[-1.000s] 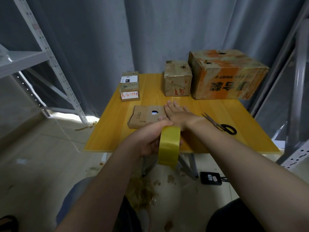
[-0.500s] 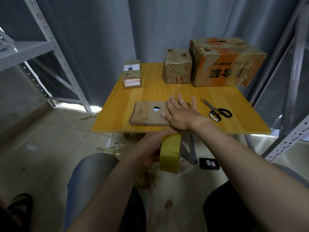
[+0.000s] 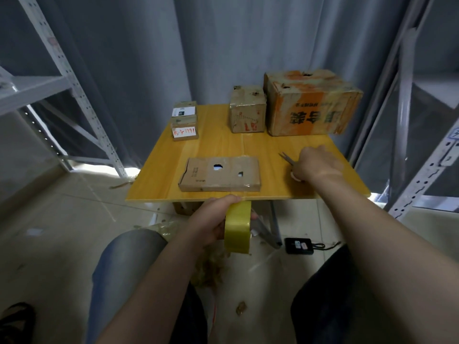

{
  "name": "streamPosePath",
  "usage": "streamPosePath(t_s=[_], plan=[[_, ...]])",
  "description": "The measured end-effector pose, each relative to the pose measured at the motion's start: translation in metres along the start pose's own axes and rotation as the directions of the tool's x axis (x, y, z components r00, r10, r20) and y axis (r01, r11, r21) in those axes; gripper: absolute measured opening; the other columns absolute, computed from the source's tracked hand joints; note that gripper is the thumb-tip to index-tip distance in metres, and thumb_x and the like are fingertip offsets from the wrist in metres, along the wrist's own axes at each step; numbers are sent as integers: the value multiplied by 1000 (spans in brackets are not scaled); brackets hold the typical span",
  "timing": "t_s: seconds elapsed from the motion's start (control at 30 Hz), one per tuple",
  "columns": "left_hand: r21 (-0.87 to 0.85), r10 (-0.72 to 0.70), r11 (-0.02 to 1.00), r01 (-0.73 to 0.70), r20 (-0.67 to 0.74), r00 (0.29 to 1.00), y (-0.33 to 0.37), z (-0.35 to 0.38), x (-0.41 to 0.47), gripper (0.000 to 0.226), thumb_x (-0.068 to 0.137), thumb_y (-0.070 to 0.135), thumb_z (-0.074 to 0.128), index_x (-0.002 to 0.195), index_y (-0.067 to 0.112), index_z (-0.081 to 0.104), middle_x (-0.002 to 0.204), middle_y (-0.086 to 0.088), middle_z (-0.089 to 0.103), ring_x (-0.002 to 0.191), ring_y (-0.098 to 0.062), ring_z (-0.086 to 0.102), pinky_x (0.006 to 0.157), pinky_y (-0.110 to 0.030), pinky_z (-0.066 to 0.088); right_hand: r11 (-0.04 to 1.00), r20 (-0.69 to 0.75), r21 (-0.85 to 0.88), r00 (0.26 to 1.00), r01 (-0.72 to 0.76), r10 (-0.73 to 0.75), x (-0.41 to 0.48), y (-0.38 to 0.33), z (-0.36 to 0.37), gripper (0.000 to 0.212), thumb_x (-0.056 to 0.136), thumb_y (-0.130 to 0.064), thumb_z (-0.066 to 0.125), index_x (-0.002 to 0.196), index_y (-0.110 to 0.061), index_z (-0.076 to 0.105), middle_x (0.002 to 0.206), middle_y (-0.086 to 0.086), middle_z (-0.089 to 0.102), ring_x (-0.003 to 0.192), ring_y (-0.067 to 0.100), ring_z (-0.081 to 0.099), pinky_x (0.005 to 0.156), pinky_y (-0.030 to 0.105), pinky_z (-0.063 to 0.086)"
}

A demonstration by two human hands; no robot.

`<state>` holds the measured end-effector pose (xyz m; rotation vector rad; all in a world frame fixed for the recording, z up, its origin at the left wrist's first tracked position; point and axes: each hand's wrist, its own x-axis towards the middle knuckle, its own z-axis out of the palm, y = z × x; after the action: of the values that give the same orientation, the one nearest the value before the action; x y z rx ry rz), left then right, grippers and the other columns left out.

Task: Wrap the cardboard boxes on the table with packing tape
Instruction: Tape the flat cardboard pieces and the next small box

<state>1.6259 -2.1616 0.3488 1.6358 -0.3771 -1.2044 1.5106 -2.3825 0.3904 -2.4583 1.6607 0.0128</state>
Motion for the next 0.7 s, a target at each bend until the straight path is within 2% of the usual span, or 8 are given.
streamPosePath(t_s=[0.1, 0.23, 0.33, 0.37, 0.43, 0.53, 0.6, 0.7], plan=[[-26, 1, 1000, -1, -11, 1000, 1, 1, -4, 31, 106, 31, 53, 114, 6, 70, 102, -16, 80, 92, -29, 75, 91, -47, 58, 1000, 54, 0, 999, 0, 0, -2, 11, 2, 25, 97, -40, 65, 100, -15, 62, 98, 7, 62, 89, 29, 61, 73, 36, 50], [-23, -14, 1000, 14, -14, 1000, 3, 5, -10, 33, 108, 31, 51, 123, 5, 66, 103, -16, 79, 97, -33, 73, 94, -50, 57, 999, 50, 33, 999, -11, 9, 0, 15, -2, 31, 89, -43, 75, 92, -14, 66, 84, 5, 63, 75, 24, 60, 58, 31, 42], [-12, -22, 1000, 21, -24, 999, 1, 5, -13, 32, 108, 31, 50, 124, 7, 65, 99, -14, 79, 90, -30, 72, 79, -41, 57, 958, 37, 283, 997, 54, -68, 1, 8, -6, 40, 82, -49, 80, 79, -12, 65, 76, 6, 66, 67, 25, 64, 54, 32, 43], [-5, -24, 1000, 24, -29, 999, 0, 4, -14, 31, 108, 30, 49, 122, 8, 65, 96, -14, 79, 86, -28, 72, 74, -37, 57, 877, 47, 472, 991, 89, -126, 0, 2, -4, 39, 83, -46, 80, 78, -10, 67, 74, 8, 68, 62, 26, 66, 53, 32, 47], [14, -26, 1000, 26, -48, 999, -2, 1, -15, 27, 106, 26, 51, 114, 7, 69, 90, -13, 79, 75, -24, 74, 63, -30, 57, 567, 91, 819, 958, 84, -273, -4, -15, 1, 30, 88, -34, 78, 85, -5, 71, 81, 13, 77, 56, 28, 71, 49, 31, 55], [54, -25, 998, 29, -67, 997, -5, -2, -17, 29, 105, 25, 54, 110, 3, 72, 87, -14, 79, 69, -23, 74, 62, -29, 57, 142, 78, 990, 843, -2, -533, -15, -47, 8, 27, 95, -26, 72, 109, -3, 70, 106, 19, 78, 68, 32, 77, 58, 35, 64], [48, -22, 999, 25, -67, 998, -6, -3, -16, 30, 106, 27, 55, 116, 2, 70, 89, -16, 79, 72, -26, 75, 66, -31, 58, 13, 62, 998, 784, -68, -617, -22, -71, 16, 31, 96, -25, 71, 116, -1, 67, 109, 18, 77, 69, 31, 77, 64, 37, 66], [47, -23, 999, 27, -68, 997, -7, -3, -12, 31, 106, 31, 58, 118, 5, 69, 90, -16, 80, 72, -25, 77, 62, -30, 59, 24, 63, 998, 785, -61, -616, -27, -96, 35, 21, 99, -21, 68, 110, -3, 68, 108, 18, 77, 66, 28, 75, 81, 43, 63]])
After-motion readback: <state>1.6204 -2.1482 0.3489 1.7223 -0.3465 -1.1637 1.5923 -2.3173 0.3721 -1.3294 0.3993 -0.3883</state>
